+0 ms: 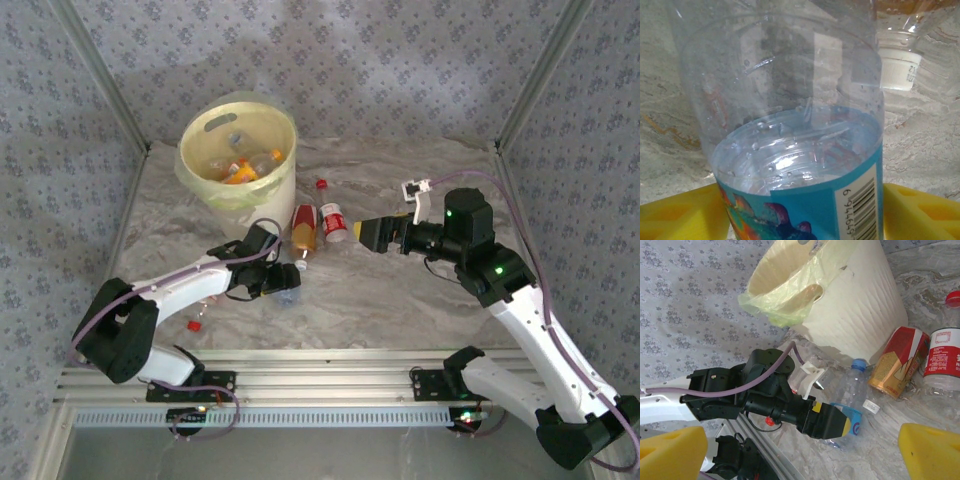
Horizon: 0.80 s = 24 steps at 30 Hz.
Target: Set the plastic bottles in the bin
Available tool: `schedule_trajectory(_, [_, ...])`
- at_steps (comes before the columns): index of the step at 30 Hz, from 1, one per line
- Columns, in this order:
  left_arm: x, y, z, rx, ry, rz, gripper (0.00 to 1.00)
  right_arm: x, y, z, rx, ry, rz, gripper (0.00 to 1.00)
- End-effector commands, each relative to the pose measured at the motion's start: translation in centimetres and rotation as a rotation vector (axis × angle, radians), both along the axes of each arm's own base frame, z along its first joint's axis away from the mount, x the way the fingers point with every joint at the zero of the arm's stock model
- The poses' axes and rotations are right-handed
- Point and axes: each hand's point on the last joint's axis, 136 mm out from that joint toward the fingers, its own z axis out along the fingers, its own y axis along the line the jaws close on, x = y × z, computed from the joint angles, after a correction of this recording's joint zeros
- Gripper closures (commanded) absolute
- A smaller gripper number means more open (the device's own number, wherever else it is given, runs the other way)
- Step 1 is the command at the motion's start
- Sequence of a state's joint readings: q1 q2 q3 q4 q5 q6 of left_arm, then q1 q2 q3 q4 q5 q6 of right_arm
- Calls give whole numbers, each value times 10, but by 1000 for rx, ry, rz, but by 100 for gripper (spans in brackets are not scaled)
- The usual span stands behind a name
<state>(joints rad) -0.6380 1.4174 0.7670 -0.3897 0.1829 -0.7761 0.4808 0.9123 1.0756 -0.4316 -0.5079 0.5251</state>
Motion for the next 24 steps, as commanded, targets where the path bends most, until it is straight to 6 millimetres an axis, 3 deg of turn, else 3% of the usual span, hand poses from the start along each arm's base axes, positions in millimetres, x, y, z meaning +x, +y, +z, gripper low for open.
schedule_trajectory(1, [-7,0,-1,-3,14,-15,27,-2,-1,1,-12,-26,0,0])
schedule_trajectory(8, [-20,-6,15,-23,-27,-85,27,-1,0,1,-12,-25,2,0])
schedule_trajectory(14, [-32,-27,46,-101,-82,-221,27,1,3,2,-6,-21,10,0])
schedule_trajectory(18, [-40,-42,75,-160,-119,-328,27,0,4,3,-4,-25,14,0])
schedule_trajectory(24, [-36,-62,139,-256,-231,-439,30,-2,4,7,1,-39,22,0])
